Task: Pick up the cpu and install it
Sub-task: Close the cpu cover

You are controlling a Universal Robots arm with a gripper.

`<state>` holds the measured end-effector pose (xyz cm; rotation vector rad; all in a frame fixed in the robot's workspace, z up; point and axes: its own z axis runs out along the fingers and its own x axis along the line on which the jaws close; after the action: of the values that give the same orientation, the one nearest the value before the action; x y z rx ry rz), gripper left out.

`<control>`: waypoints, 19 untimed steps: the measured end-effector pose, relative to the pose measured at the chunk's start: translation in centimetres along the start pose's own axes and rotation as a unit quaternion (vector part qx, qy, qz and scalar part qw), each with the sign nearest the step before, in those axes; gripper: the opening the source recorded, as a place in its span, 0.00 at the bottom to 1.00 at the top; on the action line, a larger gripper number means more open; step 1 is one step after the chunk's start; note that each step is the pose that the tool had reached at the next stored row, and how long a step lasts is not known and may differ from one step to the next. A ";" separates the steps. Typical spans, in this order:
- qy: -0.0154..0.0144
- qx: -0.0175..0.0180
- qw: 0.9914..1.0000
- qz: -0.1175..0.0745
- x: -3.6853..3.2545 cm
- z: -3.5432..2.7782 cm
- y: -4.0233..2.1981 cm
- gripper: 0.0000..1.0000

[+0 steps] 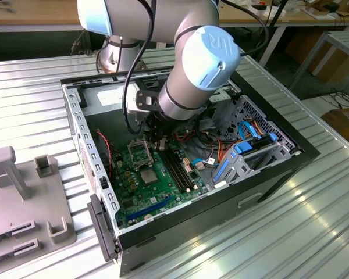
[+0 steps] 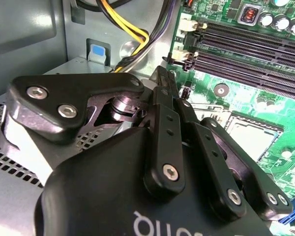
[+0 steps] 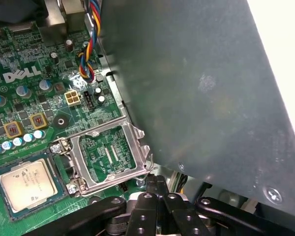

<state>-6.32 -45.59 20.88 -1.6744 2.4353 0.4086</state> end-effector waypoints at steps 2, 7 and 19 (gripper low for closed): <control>0.000 0.000 1.000 0.000 -0.03 -0.10 0.02 0.11; 0.001 0.000 1.000 0.000 -0.11 -0.37 0.06 0.11; 0.009 0.003 1.000 0.000 -0.22 -0.73 0.11 0.11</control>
<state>-6.32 -45.58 21.65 -1.6819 2.4468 0.3866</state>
